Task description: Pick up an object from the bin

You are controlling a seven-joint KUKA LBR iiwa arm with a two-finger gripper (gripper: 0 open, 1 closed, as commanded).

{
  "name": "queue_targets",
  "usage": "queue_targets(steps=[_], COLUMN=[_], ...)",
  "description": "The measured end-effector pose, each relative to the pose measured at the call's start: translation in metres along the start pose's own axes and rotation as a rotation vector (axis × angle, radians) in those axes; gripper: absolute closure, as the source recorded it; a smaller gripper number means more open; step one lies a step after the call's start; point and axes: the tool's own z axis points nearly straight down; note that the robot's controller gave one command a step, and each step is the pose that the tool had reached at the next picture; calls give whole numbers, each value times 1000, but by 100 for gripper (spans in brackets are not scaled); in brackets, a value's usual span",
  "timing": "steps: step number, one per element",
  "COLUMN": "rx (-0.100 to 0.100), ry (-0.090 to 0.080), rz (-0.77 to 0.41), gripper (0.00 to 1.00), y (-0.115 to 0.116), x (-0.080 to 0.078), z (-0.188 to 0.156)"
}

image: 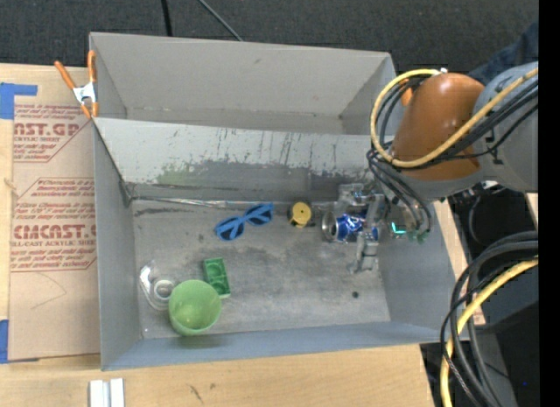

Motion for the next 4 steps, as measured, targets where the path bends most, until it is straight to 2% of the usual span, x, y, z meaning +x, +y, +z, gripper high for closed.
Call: queue_targets(steps=[1, 2, 3, 4], rx=[-2, 0, -3, -1], ry=[-4, -8, -16, -8], rz=[302, 302, 305, 306], gripper=[0, 100, 100, 0], y=[-4, -4, 16, 15], x=[-22, -23, -5, -4], z=[80, 78, -65, -60])
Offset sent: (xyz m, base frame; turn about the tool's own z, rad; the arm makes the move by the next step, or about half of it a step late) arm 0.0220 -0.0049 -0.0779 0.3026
